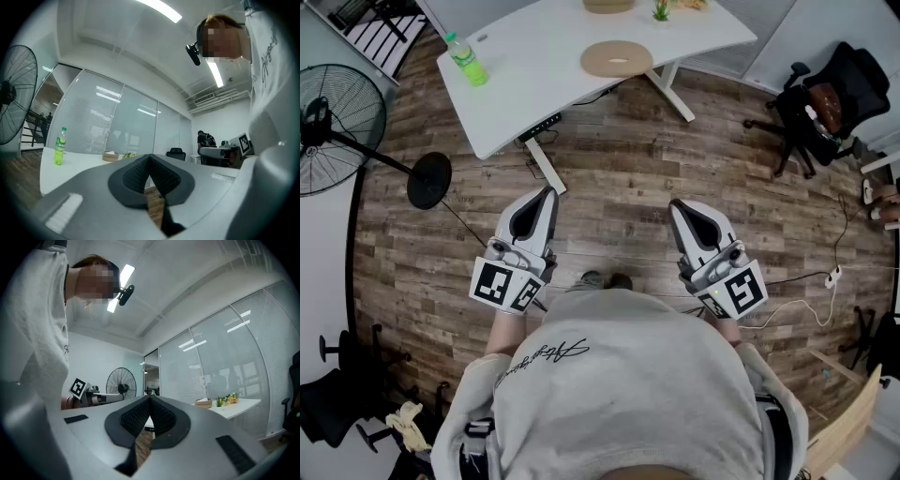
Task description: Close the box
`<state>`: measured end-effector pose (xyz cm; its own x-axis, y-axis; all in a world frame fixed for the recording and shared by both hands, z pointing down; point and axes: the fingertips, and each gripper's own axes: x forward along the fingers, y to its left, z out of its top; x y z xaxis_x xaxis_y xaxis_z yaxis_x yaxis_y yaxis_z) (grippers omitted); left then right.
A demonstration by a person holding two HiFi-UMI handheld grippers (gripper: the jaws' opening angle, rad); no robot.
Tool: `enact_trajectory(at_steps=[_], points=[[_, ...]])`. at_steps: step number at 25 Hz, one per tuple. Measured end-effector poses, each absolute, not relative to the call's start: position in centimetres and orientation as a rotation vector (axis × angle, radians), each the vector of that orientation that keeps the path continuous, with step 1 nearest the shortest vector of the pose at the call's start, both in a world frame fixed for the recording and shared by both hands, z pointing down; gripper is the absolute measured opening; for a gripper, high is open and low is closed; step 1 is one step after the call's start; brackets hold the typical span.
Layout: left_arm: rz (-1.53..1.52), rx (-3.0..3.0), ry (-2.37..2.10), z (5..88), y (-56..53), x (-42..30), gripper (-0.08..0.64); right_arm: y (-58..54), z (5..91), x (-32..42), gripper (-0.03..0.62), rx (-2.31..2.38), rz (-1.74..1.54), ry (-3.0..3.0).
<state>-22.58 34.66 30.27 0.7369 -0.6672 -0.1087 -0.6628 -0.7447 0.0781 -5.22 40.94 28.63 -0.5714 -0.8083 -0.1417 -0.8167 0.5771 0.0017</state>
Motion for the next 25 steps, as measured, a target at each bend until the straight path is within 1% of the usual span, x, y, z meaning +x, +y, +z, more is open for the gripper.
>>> enact_trajectory(at_steps=[6,20,25], points=[[-0.202,2.971,-1.008,28.3,35.1,-20.9,0.000,41.2,27.9,-6.3,0.002,-1.471,0.136,2.703],[-0.226,2.976,-0.969,27.6,34.3,-22.5,0.000,40.3,28.1,-7.1,0.002,-1.509,0.100,2.665],[-0.127,3.028,-0.939,28.0,34.8,-21.5,0.003,40.0,28.3,-7.2,0.002,-1.503,0.058,2.670]])
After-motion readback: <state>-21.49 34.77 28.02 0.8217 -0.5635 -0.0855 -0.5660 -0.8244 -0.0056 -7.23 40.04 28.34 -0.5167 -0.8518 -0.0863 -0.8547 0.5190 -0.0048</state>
